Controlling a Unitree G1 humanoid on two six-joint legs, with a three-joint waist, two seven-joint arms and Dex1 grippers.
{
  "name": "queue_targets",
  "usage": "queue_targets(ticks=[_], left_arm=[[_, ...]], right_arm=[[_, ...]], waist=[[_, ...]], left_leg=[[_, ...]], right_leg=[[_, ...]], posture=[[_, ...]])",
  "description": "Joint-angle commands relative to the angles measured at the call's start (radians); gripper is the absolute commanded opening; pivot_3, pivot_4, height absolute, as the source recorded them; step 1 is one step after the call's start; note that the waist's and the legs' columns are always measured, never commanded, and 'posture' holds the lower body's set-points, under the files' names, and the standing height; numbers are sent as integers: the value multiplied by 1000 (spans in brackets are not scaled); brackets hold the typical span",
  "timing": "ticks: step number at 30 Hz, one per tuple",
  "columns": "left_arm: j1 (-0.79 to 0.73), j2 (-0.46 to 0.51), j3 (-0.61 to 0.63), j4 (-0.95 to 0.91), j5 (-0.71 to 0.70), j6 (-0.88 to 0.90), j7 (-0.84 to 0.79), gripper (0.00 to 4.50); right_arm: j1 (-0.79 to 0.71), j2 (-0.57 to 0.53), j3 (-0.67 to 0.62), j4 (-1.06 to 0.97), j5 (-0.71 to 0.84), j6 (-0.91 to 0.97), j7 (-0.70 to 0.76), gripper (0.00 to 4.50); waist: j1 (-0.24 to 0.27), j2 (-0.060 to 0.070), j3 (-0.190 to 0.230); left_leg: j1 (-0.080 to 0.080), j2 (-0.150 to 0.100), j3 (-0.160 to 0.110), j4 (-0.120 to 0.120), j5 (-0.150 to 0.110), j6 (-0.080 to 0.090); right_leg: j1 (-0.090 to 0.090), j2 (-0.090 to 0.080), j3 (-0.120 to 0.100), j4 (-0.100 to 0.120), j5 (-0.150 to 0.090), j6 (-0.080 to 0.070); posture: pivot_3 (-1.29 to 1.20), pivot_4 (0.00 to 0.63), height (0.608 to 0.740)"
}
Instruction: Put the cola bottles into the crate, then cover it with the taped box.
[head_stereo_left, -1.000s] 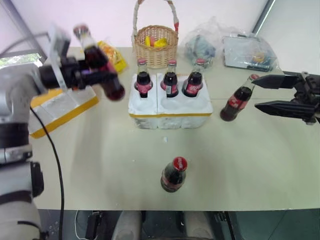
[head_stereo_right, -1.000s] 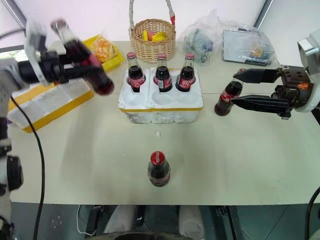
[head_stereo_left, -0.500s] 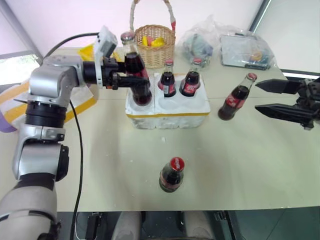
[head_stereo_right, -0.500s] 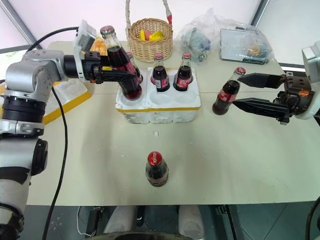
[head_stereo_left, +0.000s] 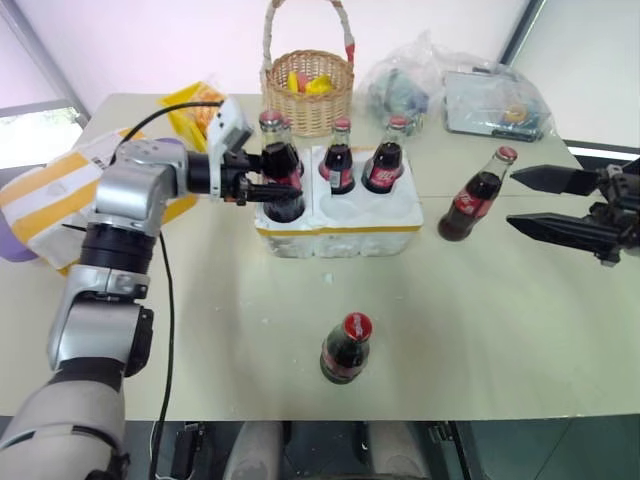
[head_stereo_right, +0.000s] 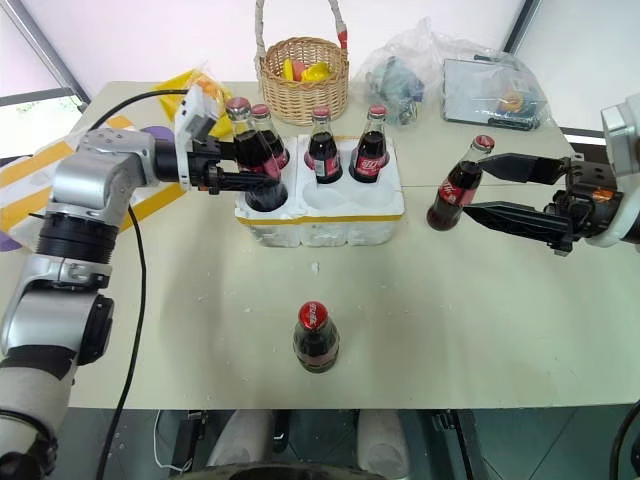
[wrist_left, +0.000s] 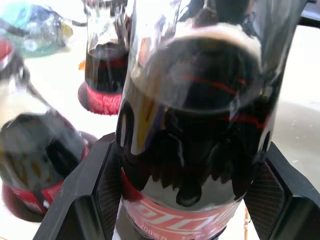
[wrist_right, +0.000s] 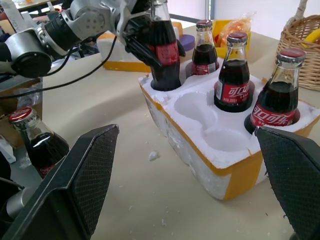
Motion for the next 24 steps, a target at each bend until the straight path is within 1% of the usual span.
queue_targets(ticks=[1,5,9,11,13,19,22,24], left_arm=[[19,-18,1,-24,19,-54,22,2672],[67,-25,-33,-29,70,-107,38,2672],[83,-36,-46,-20,95,-139,50,2672],[86,-41,-39,-23,88,-126,54,3690],[89,-41,-34,-29,83,-121,58,4445],[114,-5,26,-107,26,-80,46,4445],[139,41,73,-183,-29,-21,33,4445],[153,91,130,-244,-91,42,16,4445]], right_arm=[[-25,-1,-4,-7,5,-21,-1,4500],[-21,6,12,-4,-6,-36,1,4500],[-24,10,22,-2,-8,-41,-1,4500],[-24,10,23,-1,-6,-41,-2,4500],[-24,11,25,0,-7,-42,-2,4500],[-1,17,33,-7,-19,-56,3,4500],[14,21,30,-14,-22,-63,5,4500],[37,24,39,-15,-47,-90,13,4500]], waist=[[0,0,0],[0,0,0],[-1,0,0],[0,0,0],[0,0,0],[-1,0,0],[-3,0,0],[-5,0,0]], left_leg=[[0,0,0,0,0,0],[0,0,0,0,0,0],[0,0,0,0,0,0],[1,0,0,0,0,0],[1,0,0,0,0,0],[1,0,-1,0,0,0],[1,0,-1,0,0,0],[2,0,-1,0,0,0]], right_leg=[[0,0,0,0,0,0],[0,0,0,0,0,0],[0,0,0,0,0,0],[0,0,0,0,0,0],[1,0,0,0,0,0],[1,0,0,0,0,0],[1,0,0,0,0,0],[1,0,0,0,0,0]], posture=[[0,150,738],[0,150,738],[0,150,738],[0,150,738],[0,150,738],[0,150,738],[0,150,738],[0,150,738]])
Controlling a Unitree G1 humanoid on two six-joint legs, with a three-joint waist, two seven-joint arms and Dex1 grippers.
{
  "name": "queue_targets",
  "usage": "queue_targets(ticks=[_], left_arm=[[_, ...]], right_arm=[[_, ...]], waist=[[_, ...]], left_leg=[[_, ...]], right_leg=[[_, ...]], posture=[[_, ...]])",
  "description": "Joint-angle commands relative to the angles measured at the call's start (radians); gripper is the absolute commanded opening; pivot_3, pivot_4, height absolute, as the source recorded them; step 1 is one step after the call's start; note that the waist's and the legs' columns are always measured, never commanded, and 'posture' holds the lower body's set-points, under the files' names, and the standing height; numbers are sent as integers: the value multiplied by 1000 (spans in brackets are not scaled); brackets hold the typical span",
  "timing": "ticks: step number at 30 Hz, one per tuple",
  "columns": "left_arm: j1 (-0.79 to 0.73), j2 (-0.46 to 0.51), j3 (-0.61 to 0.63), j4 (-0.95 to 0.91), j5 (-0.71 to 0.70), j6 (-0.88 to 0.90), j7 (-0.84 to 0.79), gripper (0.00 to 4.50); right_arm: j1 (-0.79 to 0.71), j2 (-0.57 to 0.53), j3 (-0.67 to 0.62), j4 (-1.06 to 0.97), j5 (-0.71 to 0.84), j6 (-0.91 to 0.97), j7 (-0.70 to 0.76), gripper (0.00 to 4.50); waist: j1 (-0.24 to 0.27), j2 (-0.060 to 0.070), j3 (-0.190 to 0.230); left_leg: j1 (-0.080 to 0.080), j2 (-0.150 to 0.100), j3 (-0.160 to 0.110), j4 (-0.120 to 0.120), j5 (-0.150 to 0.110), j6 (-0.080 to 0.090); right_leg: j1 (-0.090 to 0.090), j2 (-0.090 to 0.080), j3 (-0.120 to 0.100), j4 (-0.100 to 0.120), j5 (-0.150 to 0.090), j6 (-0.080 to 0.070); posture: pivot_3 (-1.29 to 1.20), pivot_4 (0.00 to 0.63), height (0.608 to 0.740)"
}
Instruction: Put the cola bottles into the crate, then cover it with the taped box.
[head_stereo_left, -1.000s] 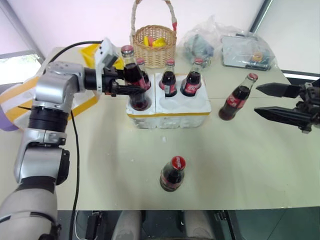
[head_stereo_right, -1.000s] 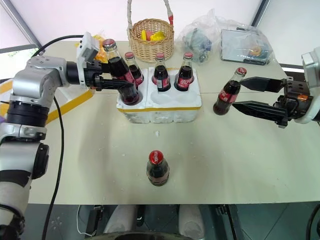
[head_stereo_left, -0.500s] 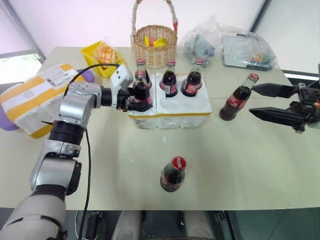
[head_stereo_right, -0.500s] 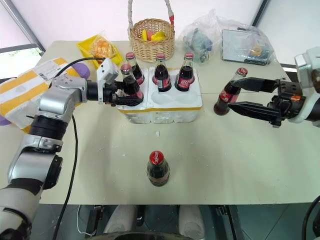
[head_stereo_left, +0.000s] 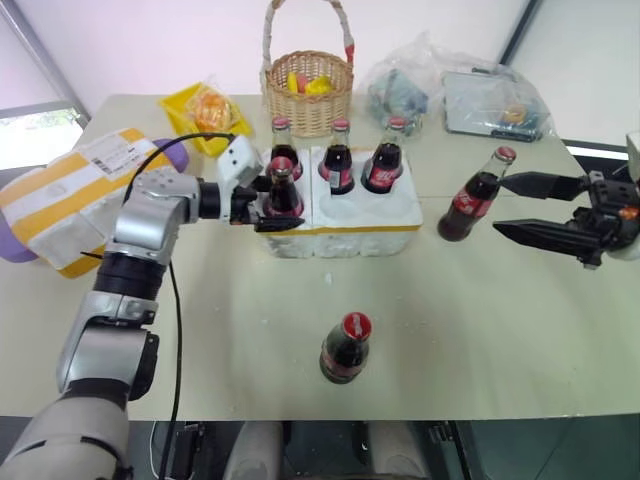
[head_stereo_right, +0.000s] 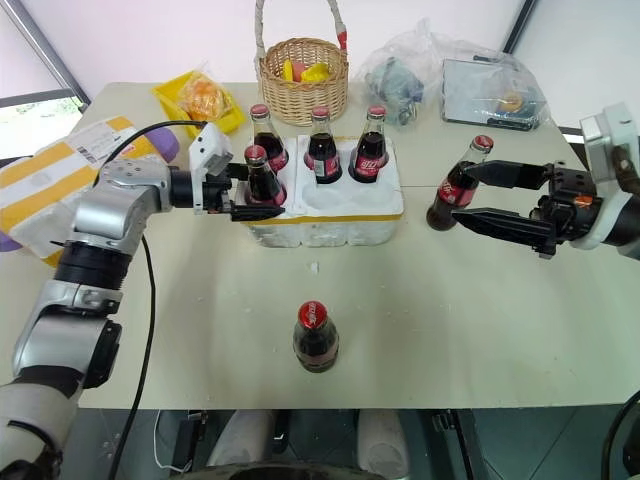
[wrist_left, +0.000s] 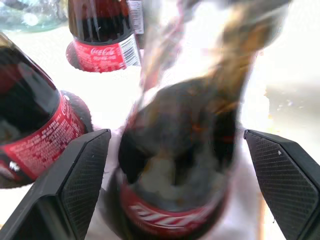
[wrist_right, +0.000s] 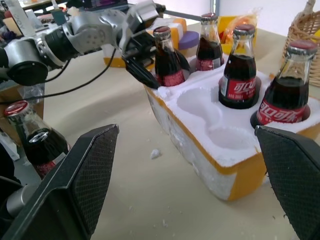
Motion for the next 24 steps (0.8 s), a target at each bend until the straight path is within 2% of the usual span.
queue_targets(ticks=[1,5,9,14,20,24], left_arm=[[1,106,144,-138,-144,130,-49,4445],[25,285,249,-276,-358,371,-181,4445],[86,386,263,-407,-479,469,-258,4445],[201,411,226,-564,-503,428,-279,4445],[243,418,162,-566,-457,350,-300,4445],[248,415,140,-570,-455,332,-301,4445]], right_arm=[[34,2,6,-17,-55,-83,21,4500],[79,-4,29,17,-117,-177,87,4500],[91,-20,39,27,-132,-206,140,4500],[155,-9,58,-83,-91,-187,191,4500],[222,6,121,-252,-31,-144,213,4500],[198,47,192,-307,-16,-115,165,4500]], waist=[[-1,0,0],[-5,0,0],[1,1,0],[4,1,0],[0,1,0],[2,1,0]], left_leg=[[0,0,0,0,0,0],[1,0,0,-1,0,0],[3,1,0,-1,0,0],[5,1,0,-1,0,0],[5,1,0,-1,0,0],[5,1,0,-1,0,0]], right_leg=[[0,0,0,0,0,0],[0,0,0,0,0,0],[3,0,0,-1,-1,0],[6,0,0,-3,-3,-4],[5,0,0,-2,-3,-4],[5,0,0,-3,-3,-4]], posture=[[0,150,738],[0,150,738],[0,150,738],[0,150,738],[0,150,738],[0,150,738]])
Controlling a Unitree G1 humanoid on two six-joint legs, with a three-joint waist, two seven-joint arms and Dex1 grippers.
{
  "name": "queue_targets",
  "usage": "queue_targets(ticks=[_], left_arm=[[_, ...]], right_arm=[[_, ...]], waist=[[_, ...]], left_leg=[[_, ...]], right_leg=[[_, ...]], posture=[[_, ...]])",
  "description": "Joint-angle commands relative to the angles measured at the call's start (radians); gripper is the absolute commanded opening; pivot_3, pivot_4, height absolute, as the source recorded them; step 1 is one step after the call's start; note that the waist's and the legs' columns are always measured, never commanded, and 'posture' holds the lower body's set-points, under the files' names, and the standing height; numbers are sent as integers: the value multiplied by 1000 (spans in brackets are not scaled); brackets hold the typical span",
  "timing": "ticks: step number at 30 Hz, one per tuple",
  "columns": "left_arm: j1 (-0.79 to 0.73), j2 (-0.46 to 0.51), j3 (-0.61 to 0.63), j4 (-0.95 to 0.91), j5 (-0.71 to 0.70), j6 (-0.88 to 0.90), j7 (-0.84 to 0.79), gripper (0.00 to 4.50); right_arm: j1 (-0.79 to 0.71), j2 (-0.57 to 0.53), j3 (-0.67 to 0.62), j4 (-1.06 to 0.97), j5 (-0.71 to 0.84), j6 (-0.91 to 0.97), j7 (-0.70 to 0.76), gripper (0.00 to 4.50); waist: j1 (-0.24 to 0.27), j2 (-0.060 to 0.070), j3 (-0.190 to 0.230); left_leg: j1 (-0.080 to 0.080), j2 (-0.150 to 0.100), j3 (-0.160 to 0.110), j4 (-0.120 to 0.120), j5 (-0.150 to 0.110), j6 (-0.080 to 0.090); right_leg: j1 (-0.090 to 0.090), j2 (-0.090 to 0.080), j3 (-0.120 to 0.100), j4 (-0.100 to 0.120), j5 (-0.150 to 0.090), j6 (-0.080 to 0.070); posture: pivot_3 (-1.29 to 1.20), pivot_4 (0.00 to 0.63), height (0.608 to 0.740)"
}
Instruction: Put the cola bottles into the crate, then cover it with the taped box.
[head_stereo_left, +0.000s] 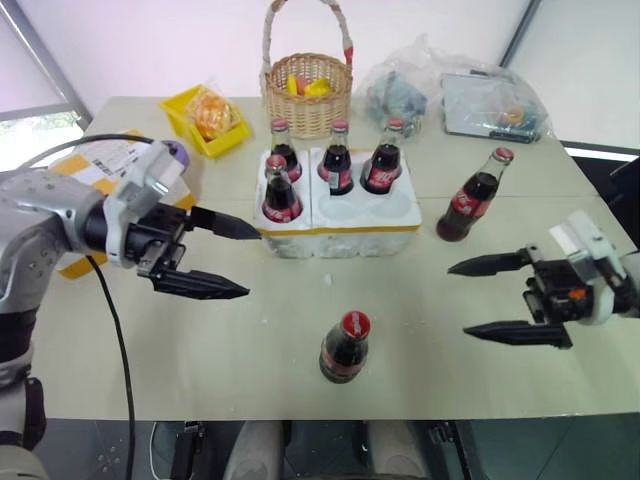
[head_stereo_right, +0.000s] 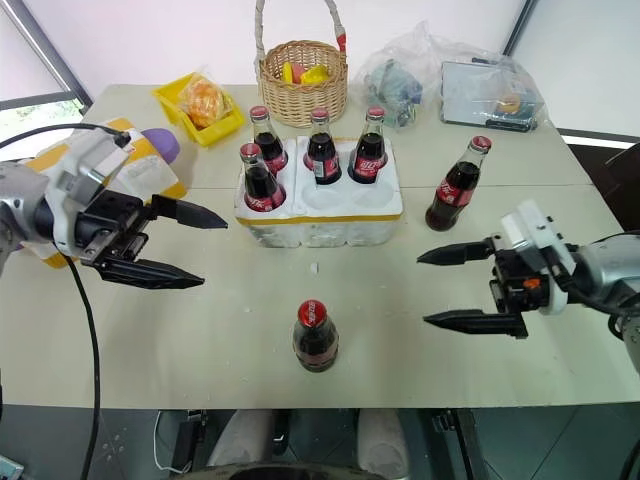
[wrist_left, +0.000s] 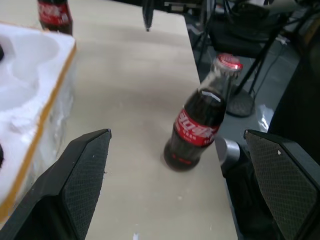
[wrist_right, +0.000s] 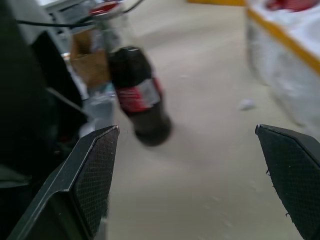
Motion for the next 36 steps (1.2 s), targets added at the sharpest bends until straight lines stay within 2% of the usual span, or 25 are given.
queue_targets(ticks=[1,10,23,36], left_arm=[[-5,13,3,-22,-6,-17,-2,4445],[4,-6,1,-42,-25,-4,34,4445],[-4,-31,-25,-65,-32,-15,41,4445],[-3,-10,-13,-78,-36,-14,51,4445]], right_arm=[[-33,41,56,-62,20,12,-50,4500],[-48,175,201,-65,-95,-81,-149,4500],[-68,237,346,-64,-147,-139,-105,4500],[-143,329,440,-12,-175,-141,-100,4500]], waist=[[0,0,0],[2,-1,0],[0,-1,0],[0,-1,0]], left_leg=[[0,0,0,0,0,0],[0,0,0,0,0,0],[0,0,0,0,0,0],[0,0,0,0,0,0]], right_leg=[[0,0,0,0,0,0],[0,0,0,-1,0,0],[0,0,0,0,0,0],[0,0,0,0,0,0]], posture=[[0,150,738],[0,150,738],[0,150,738],[0,150,738]])
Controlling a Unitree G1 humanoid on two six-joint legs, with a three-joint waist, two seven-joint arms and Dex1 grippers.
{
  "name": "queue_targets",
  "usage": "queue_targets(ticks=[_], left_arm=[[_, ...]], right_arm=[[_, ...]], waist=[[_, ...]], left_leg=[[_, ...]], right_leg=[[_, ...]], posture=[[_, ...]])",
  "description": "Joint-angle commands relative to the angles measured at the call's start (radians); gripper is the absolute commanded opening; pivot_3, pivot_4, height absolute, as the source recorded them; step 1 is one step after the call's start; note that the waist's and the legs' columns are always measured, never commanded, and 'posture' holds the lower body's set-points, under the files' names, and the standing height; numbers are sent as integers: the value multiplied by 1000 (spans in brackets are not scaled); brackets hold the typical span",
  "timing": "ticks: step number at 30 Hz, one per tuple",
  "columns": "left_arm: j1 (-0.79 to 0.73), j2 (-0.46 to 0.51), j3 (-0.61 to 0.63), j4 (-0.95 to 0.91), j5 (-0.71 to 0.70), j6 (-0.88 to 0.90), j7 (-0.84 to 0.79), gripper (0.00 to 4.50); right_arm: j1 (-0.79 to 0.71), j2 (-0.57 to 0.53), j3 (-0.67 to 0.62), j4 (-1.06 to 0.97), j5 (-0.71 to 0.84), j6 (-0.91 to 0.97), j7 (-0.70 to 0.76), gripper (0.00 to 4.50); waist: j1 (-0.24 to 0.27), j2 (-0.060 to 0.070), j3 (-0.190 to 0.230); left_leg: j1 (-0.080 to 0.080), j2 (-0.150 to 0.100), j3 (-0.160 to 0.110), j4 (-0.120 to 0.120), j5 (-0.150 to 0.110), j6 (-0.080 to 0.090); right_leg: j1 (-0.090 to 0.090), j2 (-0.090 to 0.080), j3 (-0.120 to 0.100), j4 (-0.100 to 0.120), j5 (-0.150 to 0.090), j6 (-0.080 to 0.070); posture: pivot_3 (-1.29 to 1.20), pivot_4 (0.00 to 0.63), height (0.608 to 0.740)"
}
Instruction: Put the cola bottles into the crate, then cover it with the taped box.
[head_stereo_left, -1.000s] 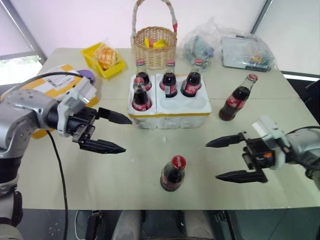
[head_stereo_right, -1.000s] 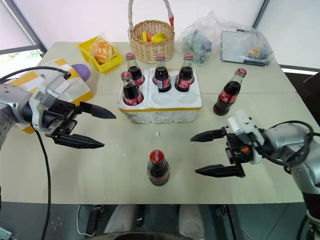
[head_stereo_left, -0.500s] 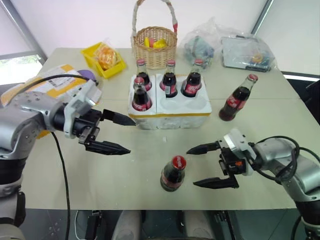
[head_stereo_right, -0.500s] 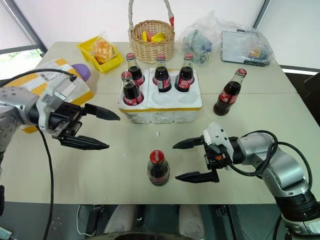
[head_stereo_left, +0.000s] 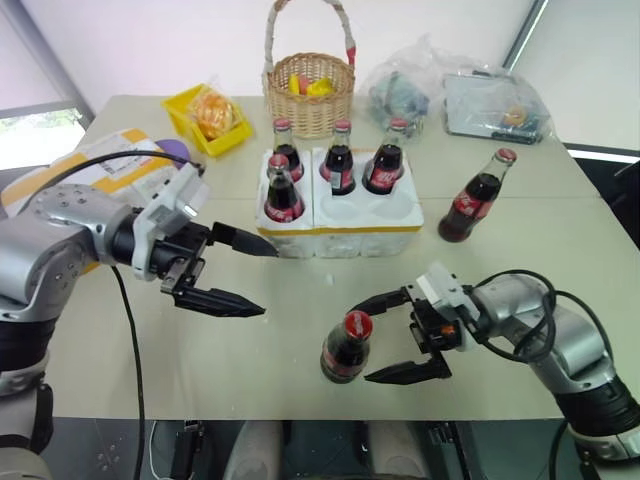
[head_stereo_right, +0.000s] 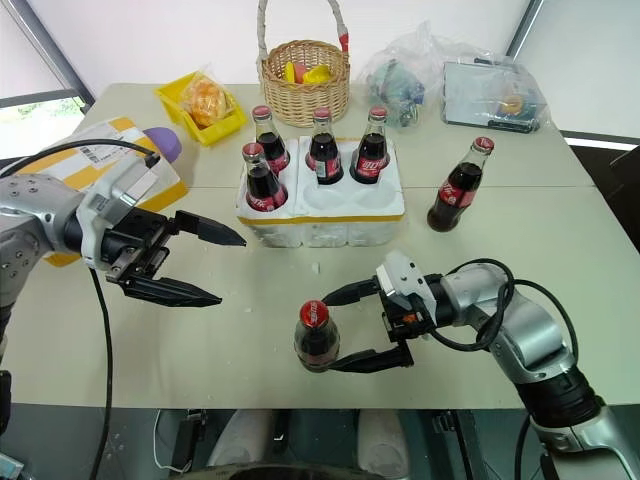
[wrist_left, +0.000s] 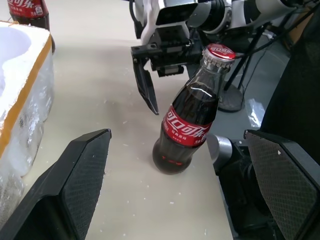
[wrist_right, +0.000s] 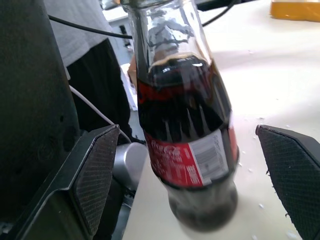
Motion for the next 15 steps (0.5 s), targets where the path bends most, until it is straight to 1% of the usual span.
queue_targets(ticks=[1,6,14,15], left_arm=[[-9,19,25,-21,-10,-13,3,4445],[-7,26,31,-25,-19,-7,11,4445],[-12,32,35,-20,-20,-7,20,4445],[-16,32,37,-18,-21,-5,22,4485]], right_arm=[[-15,15,9,-4,0,-12,6,4500],[-22,38,33,22,-18,-22,8,4500],[-45,109,93,71,-61,-41,4,4500],[-43,114,98,77,-65,-44,4,4241]], waist=[[0,0,0],[-1,0,0],[-1,0,0],[-1,0,0]], left_leg=[[0,0,0,0,0,0],[0,0,0,0,0,0],[0,0,0,0,0,0],[0,0,0,0,0,0]], right_leg=[[0,0,0,0,0,0],[0,0,0,0,0,0],[0,1,0,0,0,0],[0,1,0,0,0,0]], posture=[[0,150,738],[0,150,738],[0,150,738],[0,150,738]])
